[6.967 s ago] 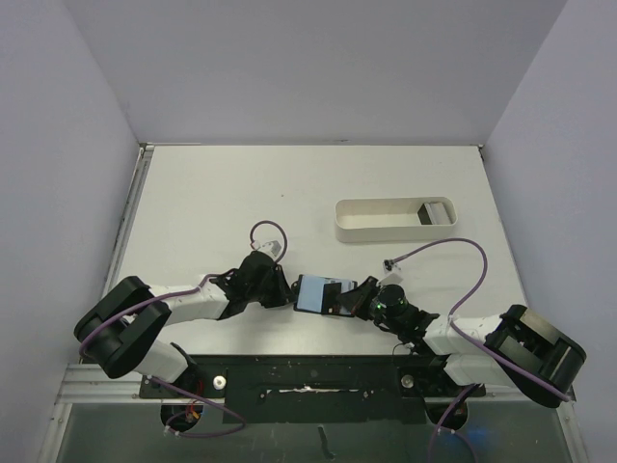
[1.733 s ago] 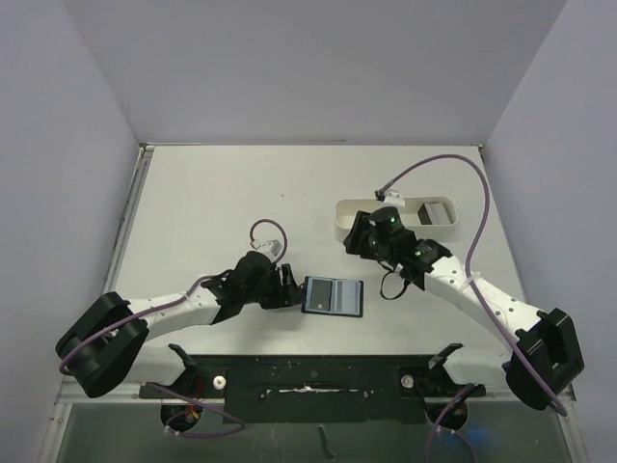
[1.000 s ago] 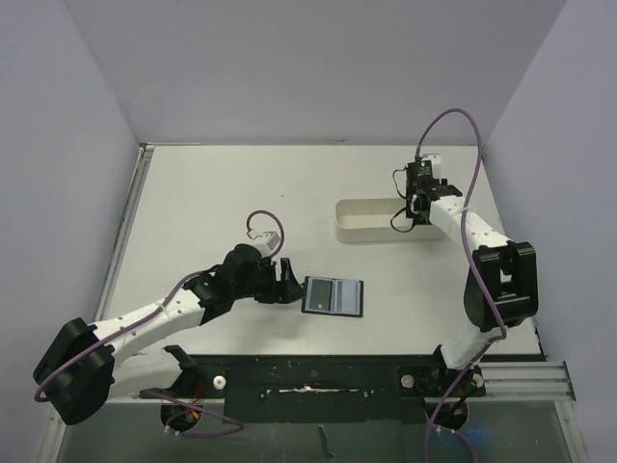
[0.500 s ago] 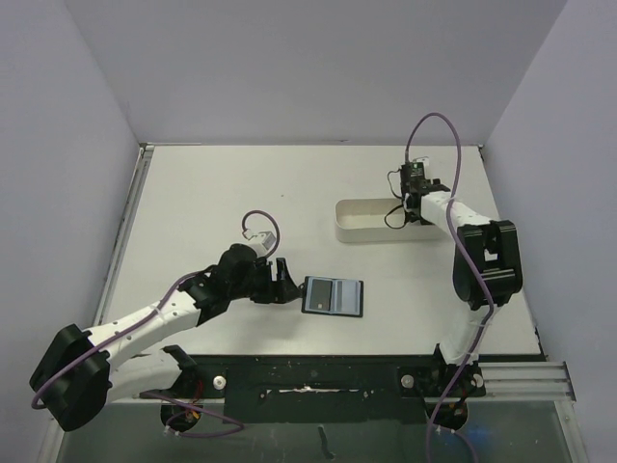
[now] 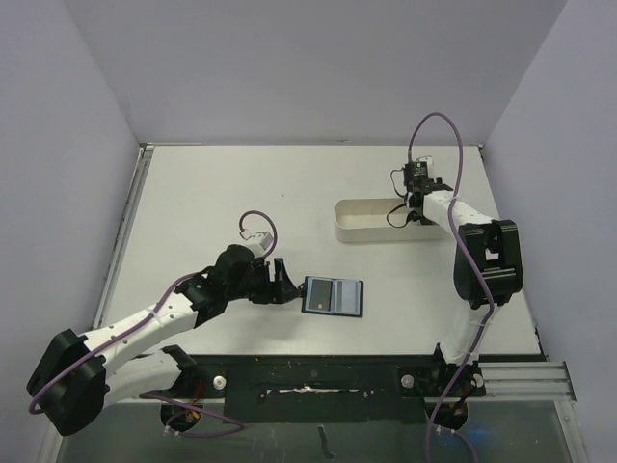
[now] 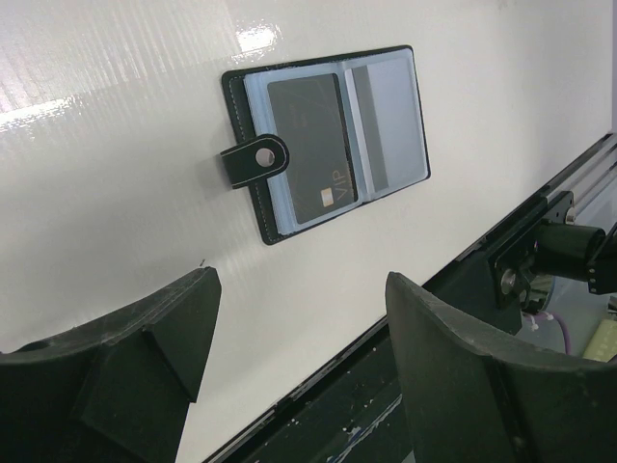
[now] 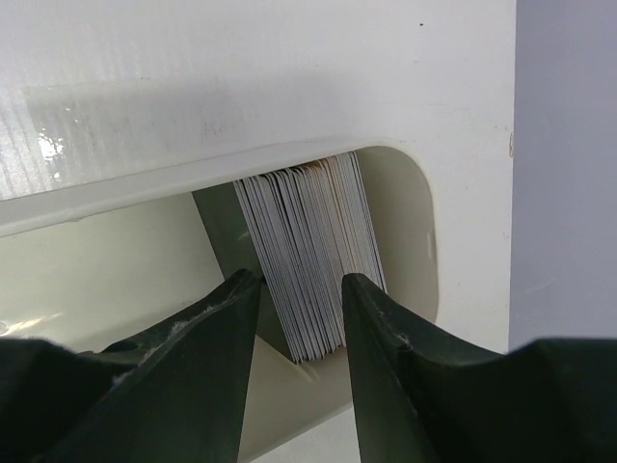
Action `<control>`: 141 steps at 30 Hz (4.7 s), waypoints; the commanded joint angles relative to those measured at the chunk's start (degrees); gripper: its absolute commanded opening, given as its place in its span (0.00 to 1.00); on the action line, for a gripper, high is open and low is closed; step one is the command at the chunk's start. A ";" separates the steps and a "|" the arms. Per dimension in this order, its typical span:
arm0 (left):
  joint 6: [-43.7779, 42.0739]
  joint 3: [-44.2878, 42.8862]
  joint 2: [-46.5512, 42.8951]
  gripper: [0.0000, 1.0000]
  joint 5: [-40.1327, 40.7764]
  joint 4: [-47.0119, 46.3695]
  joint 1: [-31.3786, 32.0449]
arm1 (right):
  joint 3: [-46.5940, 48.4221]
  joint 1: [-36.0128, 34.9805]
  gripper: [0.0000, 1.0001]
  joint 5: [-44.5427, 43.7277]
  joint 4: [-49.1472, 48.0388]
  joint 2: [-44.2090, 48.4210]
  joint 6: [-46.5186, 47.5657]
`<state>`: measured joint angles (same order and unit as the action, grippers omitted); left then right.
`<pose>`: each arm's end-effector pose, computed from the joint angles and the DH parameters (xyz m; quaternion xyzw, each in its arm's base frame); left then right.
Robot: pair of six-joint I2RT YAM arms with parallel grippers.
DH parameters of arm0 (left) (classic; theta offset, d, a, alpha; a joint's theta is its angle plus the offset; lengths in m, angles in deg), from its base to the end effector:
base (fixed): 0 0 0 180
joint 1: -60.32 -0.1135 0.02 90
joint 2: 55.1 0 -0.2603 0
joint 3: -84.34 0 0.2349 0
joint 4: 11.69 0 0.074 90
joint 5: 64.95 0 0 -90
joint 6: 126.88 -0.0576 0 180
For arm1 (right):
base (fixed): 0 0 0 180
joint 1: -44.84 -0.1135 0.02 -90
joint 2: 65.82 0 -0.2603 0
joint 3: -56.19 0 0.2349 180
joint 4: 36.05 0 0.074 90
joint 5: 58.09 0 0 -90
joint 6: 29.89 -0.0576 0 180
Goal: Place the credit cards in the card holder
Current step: Pick up the credit card from the storage box, then insert the credit card into the card holder.
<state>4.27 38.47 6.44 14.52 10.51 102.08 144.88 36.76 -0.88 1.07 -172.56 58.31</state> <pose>0.1610 -0.1579 0.1987 0.0451 0.8943 -0.3514 0.2734 0.3888 0.0237 0.1895 0.0342 0.9186 -0.2436 0.3092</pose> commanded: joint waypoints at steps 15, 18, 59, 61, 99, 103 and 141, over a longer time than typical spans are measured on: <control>-0.72 0.44 -0.81 0.68 -0.47 -1.42 -0.80 | 2.45 1.40 0.47 1.26 -3.21 -1.76 1.46; -0.72 0.32 -0.80 0.68 -0.48 -1.47 -0.89 | 2.98 1.48 0.47 0.85 -3.08 -2.48 1.55; -0.21 -0.40 2.42 0.68 -2.27 -2.66 -1.13 | 9.43 -3.67 0.04 2.98 9.57 7.03 -0.53; -0.08 -0.60 2.83 0.67 -2.56 -2.69 -1.10 | 9.75 -5.33 0.00 3.44 10.95 8.77 -1.23; 28.85 1.60 -2.30 0.54 -14.73 -38.96 -2.47 | -43.74 -32.08 0.00 44.97 -36.37 65.26 -54.00; 31.22 2.70 -0.76 0.50 -16.10 -45.19 -2.47 | -45.81 -32.66 0.00 47.27 -40.45 64.10 -56.74; 17.93 -1.29 19.41 0.00 -12.77 -32.74 -0.83 | -42.28 -36.75 0.34 14.70 -4.29 53.18 -50.72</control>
<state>24.38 39.17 23.22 1.80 -16.40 101.27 100.58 0.48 19.64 -1.75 -117.19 5.76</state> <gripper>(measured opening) 0.015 0.338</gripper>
